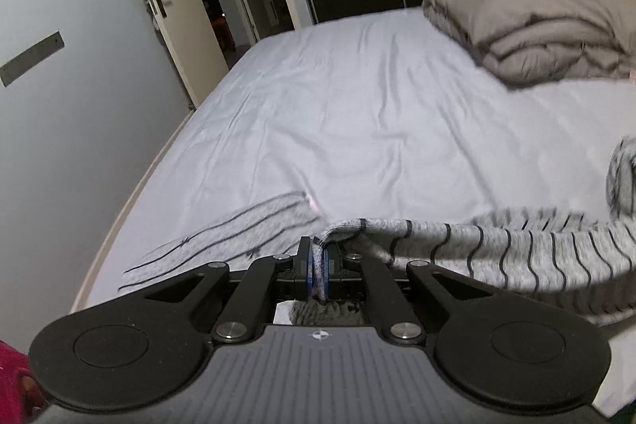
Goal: Fold clothes
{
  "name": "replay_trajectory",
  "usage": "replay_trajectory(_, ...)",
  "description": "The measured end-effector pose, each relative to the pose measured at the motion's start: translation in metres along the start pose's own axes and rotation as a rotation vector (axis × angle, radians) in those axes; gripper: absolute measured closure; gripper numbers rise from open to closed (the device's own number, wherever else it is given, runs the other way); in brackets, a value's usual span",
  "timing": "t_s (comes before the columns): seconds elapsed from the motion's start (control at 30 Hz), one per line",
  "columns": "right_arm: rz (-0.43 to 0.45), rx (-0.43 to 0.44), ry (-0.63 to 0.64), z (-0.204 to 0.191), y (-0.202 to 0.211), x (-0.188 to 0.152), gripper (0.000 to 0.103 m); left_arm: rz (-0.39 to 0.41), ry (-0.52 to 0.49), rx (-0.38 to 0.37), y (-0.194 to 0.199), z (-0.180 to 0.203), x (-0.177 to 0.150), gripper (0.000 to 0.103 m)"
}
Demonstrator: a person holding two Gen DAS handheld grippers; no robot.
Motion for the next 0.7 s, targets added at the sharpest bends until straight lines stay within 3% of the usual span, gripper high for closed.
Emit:
replay_trajectory(0.27,-0.297,0.114,0.198,-0.033,-0.047,-0.088,0.091,-0.112,-0.083,0.020,-0.015,0.011,-0.032,0.100)
replay_trajectory(0.33,-0.335,0.143,0.227,-0.037,-0.053,-0.101,0.090,-0.126,-0.095,0.015,-0.018,0.013,-0.036,0.100)
replay_trajectory(0.43,-0.320,0.171,0.232,-0.030,-0.054,-0.100,0.082,-0.131,-0.112,0.018,-0.019,0.016,-0.040,0.100)
replay_trajectory(0.53,-0.310,0.210,0.159,-0.008,-0.045,-0.090,0.067,-0.131,-0.117,0.023,-0.021,0.015,-0.040,0.100)
replay_trajectory(0.63,-0.277,0.188,0.100,0.018,-0.035,-0.080,0.055,-0.136,-0.111,0.025,-0.024,0.013,-0.041,0.100)
replay_trajectory(0.7,-0.242,0.138,0.045,0.041,-0.031,-0.071,0.055,-0.141,-0.108,0.023,-0.025,0.011,-0.041,0.100)
Point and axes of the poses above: each gripper's, at about its wrist camera, not at the fingertips, and y roughly against the way its jaws point, z to its right, x to its top, the point moved 3 cm from there along -y, roughly the way its jaws point, and after that the axes turned 12 degrees about -x, right-handed, at the moved point
